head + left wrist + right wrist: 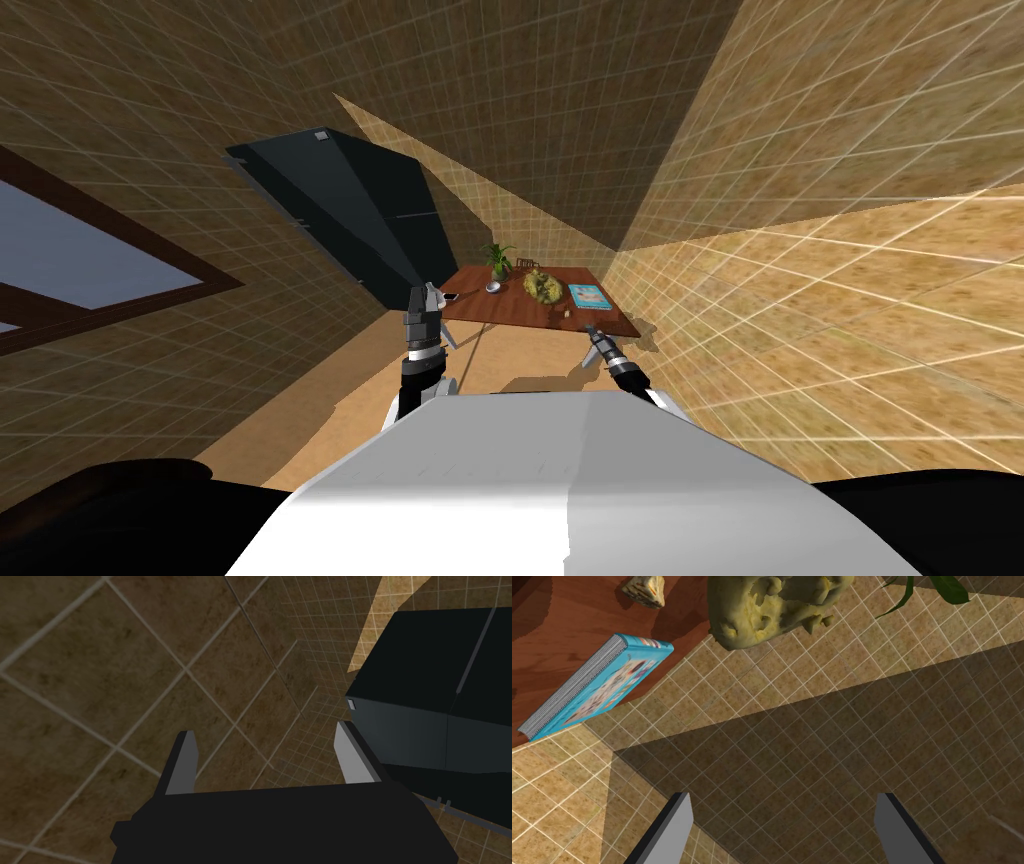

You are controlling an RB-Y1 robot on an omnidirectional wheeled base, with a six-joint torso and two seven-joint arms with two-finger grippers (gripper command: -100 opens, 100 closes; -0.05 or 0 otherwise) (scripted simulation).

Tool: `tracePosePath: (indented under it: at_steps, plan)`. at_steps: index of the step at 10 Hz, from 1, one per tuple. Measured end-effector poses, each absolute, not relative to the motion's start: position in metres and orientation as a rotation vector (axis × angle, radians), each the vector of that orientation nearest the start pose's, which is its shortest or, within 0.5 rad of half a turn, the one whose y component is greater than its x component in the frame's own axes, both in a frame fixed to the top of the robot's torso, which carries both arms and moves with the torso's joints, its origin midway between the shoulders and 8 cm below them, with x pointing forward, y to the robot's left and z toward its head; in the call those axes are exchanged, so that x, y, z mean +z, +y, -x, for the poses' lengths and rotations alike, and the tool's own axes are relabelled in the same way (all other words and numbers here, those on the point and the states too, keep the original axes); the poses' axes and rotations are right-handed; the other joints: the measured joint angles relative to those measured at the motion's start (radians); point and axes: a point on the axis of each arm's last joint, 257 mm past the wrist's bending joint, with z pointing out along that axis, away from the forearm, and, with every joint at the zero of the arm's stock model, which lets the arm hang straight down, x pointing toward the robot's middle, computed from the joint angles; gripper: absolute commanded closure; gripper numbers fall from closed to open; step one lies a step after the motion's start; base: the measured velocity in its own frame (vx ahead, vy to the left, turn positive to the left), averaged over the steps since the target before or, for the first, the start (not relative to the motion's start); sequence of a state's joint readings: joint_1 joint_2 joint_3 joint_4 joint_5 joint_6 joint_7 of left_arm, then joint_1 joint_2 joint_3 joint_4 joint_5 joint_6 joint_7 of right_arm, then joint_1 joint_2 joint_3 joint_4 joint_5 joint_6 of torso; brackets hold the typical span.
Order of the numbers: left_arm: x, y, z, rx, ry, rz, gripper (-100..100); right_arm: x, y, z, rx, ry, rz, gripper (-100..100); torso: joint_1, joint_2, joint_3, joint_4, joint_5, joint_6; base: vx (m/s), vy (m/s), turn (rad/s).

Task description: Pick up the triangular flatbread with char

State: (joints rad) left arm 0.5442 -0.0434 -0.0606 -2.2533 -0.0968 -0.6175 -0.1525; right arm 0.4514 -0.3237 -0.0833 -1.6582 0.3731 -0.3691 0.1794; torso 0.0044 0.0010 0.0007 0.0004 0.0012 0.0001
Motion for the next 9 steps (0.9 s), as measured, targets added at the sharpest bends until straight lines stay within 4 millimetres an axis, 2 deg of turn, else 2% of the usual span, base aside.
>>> tracePosePath:
  at_steps: [5,9]
  plan:
    - [0.02,0.253,-0.33,-1.158,0.635,0.535,0,-0.342,-0.393,-0.387,0.398,1.707,-0.498,-100,-0.002,-0.003,-0.001,-0.001,0.0,0.0,0.035,0.062,0.063]
    - [0.02,0.253,-0.33,-1.158,0.635,0.535,0,-0.378,-0.421,-0.382,0.285,1.81,-0.476,-100,-0.002,-0.004,-0.002,-0.001,0.0,0.0,0.059,0.056,0.041]
